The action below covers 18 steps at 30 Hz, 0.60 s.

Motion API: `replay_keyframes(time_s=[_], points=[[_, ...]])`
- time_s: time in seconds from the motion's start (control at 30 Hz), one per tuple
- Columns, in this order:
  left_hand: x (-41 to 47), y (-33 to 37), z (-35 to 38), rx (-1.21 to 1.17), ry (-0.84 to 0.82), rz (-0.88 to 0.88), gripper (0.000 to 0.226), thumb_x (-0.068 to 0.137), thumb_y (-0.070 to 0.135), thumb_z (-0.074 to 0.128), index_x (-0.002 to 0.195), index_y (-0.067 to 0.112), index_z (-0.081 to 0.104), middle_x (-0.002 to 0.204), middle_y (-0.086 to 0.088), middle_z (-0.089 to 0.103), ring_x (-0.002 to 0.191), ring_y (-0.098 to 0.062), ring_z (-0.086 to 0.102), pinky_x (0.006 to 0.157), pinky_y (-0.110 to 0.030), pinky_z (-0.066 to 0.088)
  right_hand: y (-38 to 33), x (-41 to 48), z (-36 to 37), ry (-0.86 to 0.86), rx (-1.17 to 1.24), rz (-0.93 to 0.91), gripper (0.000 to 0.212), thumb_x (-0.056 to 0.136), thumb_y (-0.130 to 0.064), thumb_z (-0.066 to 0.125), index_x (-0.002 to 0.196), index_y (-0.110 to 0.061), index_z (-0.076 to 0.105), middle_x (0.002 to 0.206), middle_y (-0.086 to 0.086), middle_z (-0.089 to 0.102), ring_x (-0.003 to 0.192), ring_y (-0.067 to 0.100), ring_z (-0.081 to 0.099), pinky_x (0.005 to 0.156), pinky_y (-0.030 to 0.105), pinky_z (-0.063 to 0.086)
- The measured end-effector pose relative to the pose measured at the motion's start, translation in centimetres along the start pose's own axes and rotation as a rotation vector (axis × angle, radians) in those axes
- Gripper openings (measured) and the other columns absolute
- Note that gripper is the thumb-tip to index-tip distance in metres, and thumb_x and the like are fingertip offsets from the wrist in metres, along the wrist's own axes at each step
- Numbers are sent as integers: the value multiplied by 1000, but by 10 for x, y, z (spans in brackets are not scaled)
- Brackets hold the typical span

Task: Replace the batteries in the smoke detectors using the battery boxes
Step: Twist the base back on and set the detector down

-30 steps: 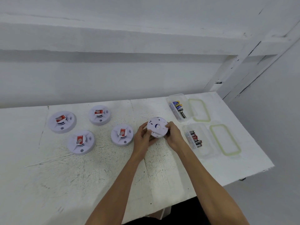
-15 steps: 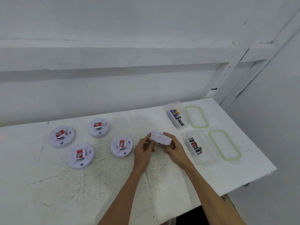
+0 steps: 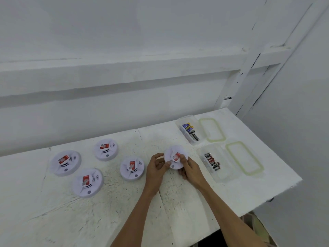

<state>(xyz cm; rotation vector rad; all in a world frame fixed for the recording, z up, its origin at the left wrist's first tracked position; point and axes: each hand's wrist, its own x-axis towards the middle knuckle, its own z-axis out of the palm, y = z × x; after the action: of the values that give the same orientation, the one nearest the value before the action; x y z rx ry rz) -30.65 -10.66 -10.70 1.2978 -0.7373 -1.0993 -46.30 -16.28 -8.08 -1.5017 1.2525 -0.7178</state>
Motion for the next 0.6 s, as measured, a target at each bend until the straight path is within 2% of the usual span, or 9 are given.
replay_keyframes(time_s=[0.17,0.3,0.4,0.43,0.5,0.53,0.6], points=[[-1,-1,1,74,-40,-4,59,95,12,76,147,20,50,127,-2,72,110,-7,72,87,-21,58,2,-3,-2,-3,-7,7,54,103,-54,39,87,-5,55,64,7,65,52,21,54,54,27,44],[-2,-2,-3,171,-141,12,80,93,12,78,161,21,35,147,6,60,123,0,65,95,-19,55,8,1,-1,-13,-6,4,51,102,-53,45,91,-5,59,70,12,70,57,27,62,56,31,45],[2,-3,-5,263,-184,26,87,94,13,77,164,20,25,152,8,52,128,9,58,99,-13,50,7,2,-2,-24,30,33,43,103,-48,47,97,-8,61,78,14,75,67,33,71,58,33,51],[4,-4,-5,285,-188,26,89,94,12,77,164,19,23,155,6,49,131,7,56,99,-11,48,7,2,-3,-37,69,51,41,103,-46,49,99,-7,63,83,14,76,70,35,73,62,36,56],[8,-5,-2,321,-193,23,93,94,14,77,165,15,18,162,0,42,142,-8,48,104,-9,43,7,3,-6,-79,172,92,42,102,-43,53,104,-3,65,91,18,76,77,41,73,75,45,61],[8,-5,0,328,-203,18,95,94,17,77,166,14,15,165,-2,37,148,-14,43,108,-11,40,7,5,-8,-103,216,114,43,101,-41,54,106,0,66,94,20,75,80,44,72,79,48,61],[9,-3,4,325,-210,-1,102,91,26,77,166,13,10,169,-3,29,152,-16,35,114,-18,35,8,9,-10,-139,266,159,45,101,-40,54,109,3,65,98,24,73,83,46,71,84,51,59]])
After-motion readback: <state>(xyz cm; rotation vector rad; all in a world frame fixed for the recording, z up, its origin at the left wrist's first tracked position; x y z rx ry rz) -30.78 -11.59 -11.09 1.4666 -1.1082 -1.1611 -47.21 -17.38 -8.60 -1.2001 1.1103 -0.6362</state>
